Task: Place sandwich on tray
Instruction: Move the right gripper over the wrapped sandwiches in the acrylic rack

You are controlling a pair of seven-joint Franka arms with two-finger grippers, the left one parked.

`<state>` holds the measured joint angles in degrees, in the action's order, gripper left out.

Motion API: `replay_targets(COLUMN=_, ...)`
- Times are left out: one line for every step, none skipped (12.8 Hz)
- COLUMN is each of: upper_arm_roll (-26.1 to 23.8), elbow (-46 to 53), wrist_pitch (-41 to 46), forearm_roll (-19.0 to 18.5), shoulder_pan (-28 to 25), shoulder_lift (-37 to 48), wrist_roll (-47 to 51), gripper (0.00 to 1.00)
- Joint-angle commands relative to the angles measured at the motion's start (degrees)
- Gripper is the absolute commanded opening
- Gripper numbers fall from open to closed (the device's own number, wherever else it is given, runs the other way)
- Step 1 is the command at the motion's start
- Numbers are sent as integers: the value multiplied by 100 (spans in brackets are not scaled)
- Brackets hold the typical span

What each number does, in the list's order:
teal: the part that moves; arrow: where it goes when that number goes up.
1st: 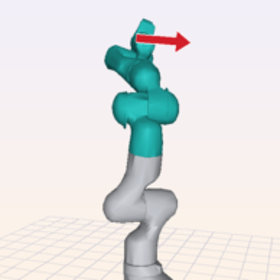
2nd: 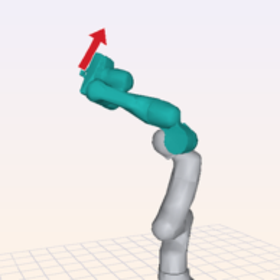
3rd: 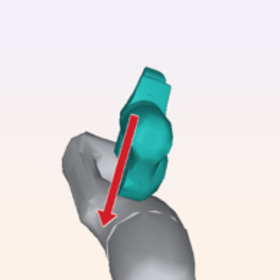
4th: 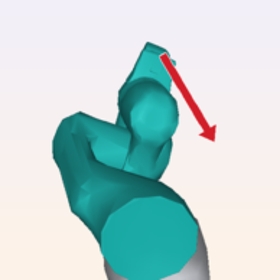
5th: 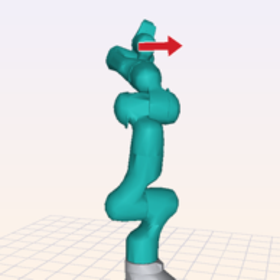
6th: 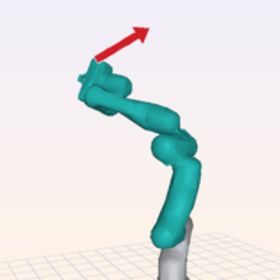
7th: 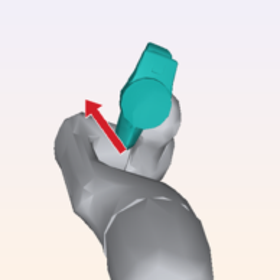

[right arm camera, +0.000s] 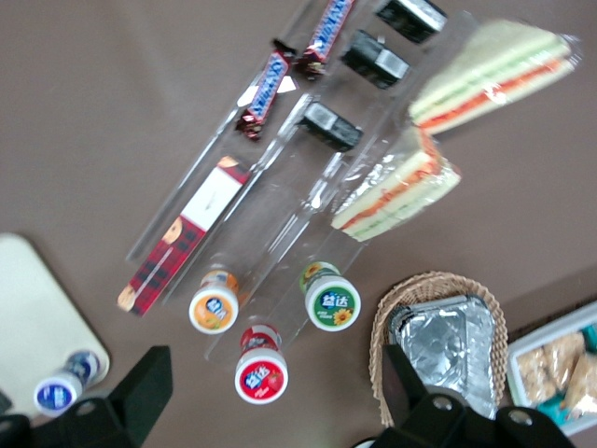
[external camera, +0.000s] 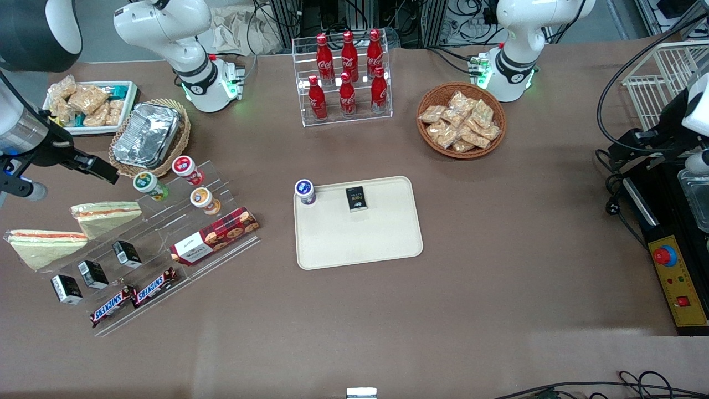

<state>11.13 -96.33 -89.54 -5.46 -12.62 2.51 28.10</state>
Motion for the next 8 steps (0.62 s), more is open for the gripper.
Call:
replay_targets(upper_arm_roll=389, elbow=492, wrist_pitch=183, forearm_roll=-34, shoulder_pan=119, shoulder_lift=-312, wrist_roll=772, gripper=100)
replay_targets(upper_arm_roll=538, elbow=484, wrist_pitch=174, forearm_roll=-51, shoulder_pan=136, shoulder_lift=-347, wrist_roll=1020, gripper=100)
replay_targets(upper_arm_roll=739, elbow=484, wrist_pitch=165, forearm_roll=-25, shoulder_pan=137, shoulder_lift=-435, wrist_roll=1213, gripper=100)
replay_targets(upper_arm_roll=898, elbow=484, wrist_pitch=165, forearm_roll=-16, shoulder_pan=137, shoulder_lift=-470, wrist_roll=1468, gripper=100)
replay_targets(upper_arm_roll=1039, elbow=475, wrist_pitch=148, forearm_roll=-16, shoulder_pan=145, shoulder_lift=-540, wrist_roll=1696, gripper=100)
replay_targets(upper_arm_roll=1145, elbow=457, wrist_pitch=61, forearm_roll=-25, shoulder_pan=171, shoulder_lift=-611, wrist_roll=1829, gripper=100)
replay_targets(upper_arm_roll=1259, elbow=422, wrist_pitch=-140, forearm_roll=-25, shoulder_pan=224, shoulder_lift=-724, wrist_roll=1874, gripper=100)
replay_targets(upper_arm_roll=1338, elbow=379, wrist_pitch=-316, forearm_roll=-25, shoulder_pan=346, shoulder_lift=-839, wrist_roll=1970, gripper=100)
